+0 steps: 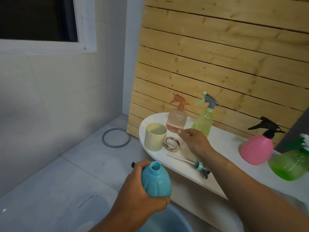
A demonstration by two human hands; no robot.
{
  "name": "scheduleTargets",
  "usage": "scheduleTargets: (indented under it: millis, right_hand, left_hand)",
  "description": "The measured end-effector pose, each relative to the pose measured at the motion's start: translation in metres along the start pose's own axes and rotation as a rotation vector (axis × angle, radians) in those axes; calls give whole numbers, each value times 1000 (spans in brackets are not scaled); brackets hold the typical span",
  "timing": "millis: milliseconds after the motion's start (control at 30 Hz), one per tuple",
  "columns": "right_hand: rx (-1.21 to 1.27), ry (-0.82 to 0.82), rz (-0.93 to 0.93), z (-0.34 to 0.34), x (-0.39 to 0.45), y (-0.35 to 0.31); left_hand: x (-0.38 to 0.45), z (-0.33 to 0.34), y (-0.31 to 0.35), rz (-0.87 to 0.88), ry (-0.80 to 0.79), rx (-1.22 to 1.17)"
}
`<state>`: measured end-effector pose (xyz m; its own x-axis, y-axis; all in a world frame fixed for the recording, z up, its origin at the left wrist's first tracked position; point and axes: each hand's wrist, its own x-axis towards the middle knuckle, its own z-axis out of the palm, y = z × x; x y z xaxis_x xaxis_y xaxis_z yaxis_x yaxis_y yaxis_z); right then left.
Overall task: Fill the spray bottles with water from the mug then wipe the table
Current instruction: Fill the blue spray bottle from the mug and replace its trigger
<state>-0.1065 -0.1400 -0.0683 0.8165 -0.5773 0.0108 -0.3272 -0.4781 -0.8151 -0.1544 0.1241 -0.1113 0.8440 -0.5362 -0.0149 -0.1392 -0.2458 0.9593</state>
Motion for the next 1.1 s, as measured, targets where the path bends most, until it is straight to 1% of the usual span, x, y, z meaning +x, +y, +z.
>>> scheduleTargets:
  millis: [100,167,233,300,400,500,567,767,933,1000,1100]
  right_hand:
    - [-408,161,16,-19,-3,17]
    - [-617,198,70,-29,-7,31]
    - [-730,196,157,-36,-14,46]
    - [-764,181,257,-40,-24,56]
    - [-711,162,378,-36,-36,66]
    - [-566,102,450,-27,-37,67]
    - [-495,99,458,-22,-32,70]
    - [-397,134,483,-18,-36,64]
    - [-194,183,495,-24,-37,62]
    - [-72,221,453,-29,-38,58]
    - [70,317,267,-39,-44,35]
  left_hand:
    - [2,2,0,-2,8,-19]
    - [5,4,1,-5,17,-30]
    - [7,7,1,4,32,-40]
    - [9,10,1,15,43,-34]
    - [13,15,2,23,55,-8]
    - [15,20,3,35,63,0]
    - [16,23,3,39,62,11]
    - [19,27,-1,34,68,41]
    - [20,25,-7,23,63,72]
    - [19,22,-10,20,65,76]
    - [18,20,-16,6,65,92]
